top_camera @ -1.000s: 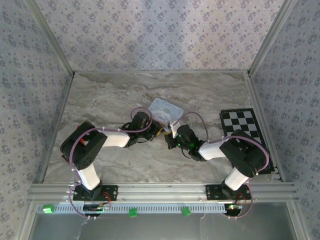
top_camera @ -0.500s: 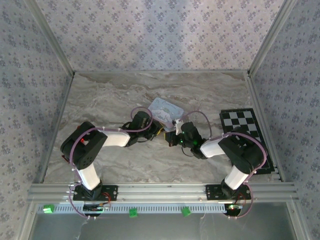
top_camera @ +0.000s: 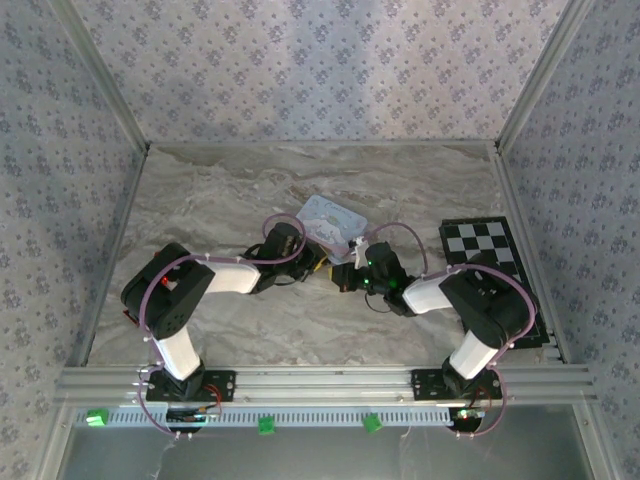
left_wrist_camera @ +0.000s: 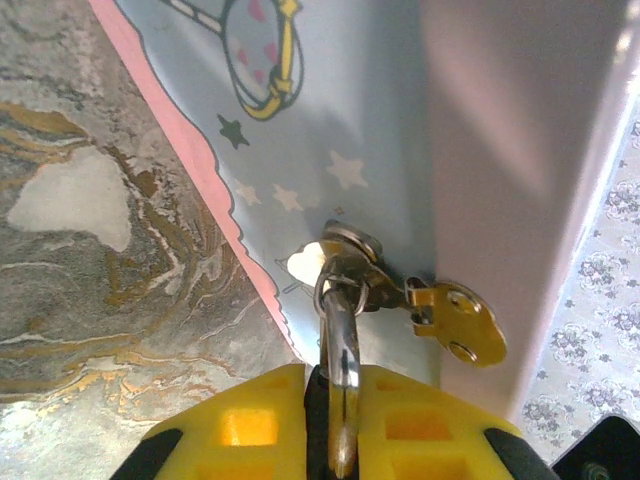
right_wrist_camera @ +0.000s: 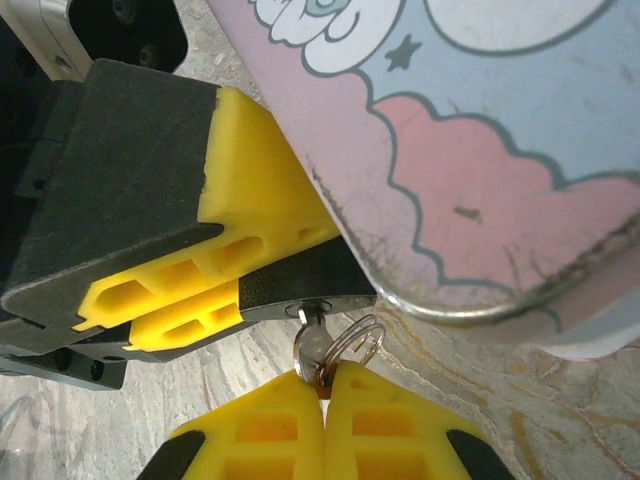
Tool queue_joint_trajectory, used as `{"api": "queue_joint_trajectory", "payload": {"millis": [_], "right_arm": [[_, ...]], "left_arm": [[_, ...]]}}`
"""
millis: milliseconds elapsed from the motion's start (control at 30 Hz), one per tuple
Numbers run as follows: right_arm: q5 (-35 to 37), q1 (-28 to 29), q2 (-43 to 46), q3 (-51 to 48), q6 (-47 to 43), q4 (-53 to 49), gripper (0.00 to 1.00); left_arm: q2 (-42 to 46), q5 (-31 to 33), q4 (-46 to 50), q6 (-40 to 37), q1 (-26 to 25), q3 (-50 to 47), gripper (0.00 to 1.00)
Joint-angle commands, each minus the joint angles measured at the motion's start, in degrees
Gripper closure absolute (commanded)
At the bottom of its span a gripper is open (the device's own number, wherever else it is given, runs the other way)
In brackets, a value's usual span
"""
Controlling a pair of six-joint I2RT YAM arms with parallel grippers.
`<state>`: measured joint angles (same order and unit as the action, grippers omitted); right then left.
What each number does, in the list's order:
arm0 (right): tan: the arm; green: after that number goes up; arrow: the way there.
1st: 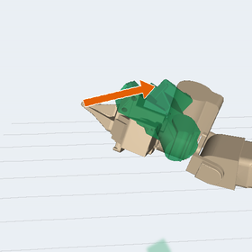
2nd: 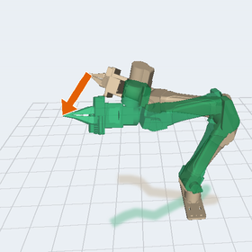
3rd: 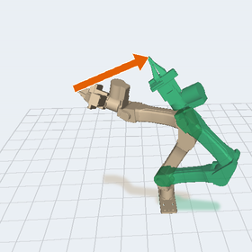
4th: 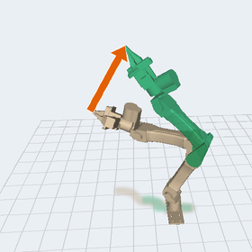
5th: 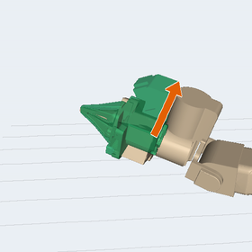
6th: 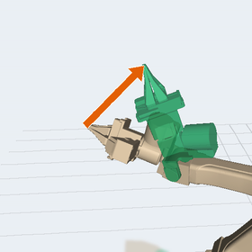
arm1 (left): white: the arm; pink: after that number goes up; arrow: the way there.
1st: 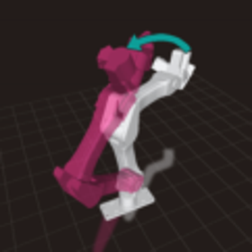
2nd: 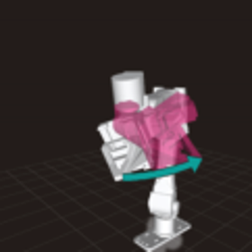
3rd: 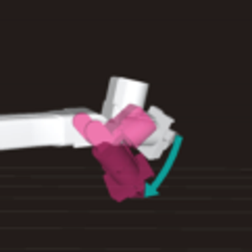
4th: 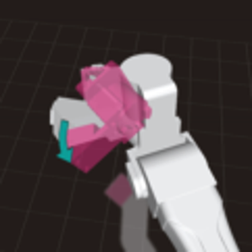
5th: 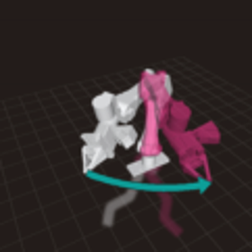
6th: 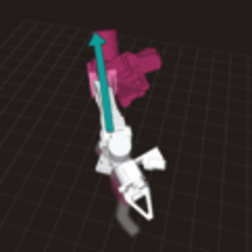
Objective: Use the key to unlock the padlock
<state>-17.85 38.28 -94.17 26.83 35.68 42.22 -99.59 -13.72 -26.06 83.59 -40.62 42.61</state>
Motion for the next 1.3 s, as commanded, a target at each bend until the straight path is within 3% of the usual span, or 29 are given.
{"api": "queue_joint_trajectory", "payload": {"millis": [0,233,533,833,967,1067,1267], "right_arm": [[-0.79,0.13,0.74,0.41,2.48,-4.10,1.00],[-1.23,0.65,1.00,0.85,3.41,-5.27,1.00],[-1.56,0.51,1.22,-0.14,5.54,-3.81,1.00],[0.19,-1.69,-0.04,-1.05,8.41,-0.69,1.00],[-2.14,-5.90,-1.34,-1.07,7.95,0.56,1.00],[-2.76,-8.68,-1.59,1.18,4.49,-3.96,1.00],[-5.61,-13.83,-2.19,3.81,1.06,-7.82,1.00]], "left_arm": [[-0.44,-2.60,-2.47,-0.30,-0.69,0.29,0.81],[1.11,-1.62,-1.01,-1.15,0.21,-0.68,0.57],[5.39,-1.31,3.09,-5.39,2.76,-1.78,0.46],[16.37,5.79,34.10,-30.67,9.01,6.75,0.28],[14.02,4.84,42.27,-38.40,13.13,14.16,0.23],[9.33,5.40,45.62,-43.33,13.86,20.47,0.22],[0.02,1.40,45.51,-45.54,13.36,29.50,0.23]]}}
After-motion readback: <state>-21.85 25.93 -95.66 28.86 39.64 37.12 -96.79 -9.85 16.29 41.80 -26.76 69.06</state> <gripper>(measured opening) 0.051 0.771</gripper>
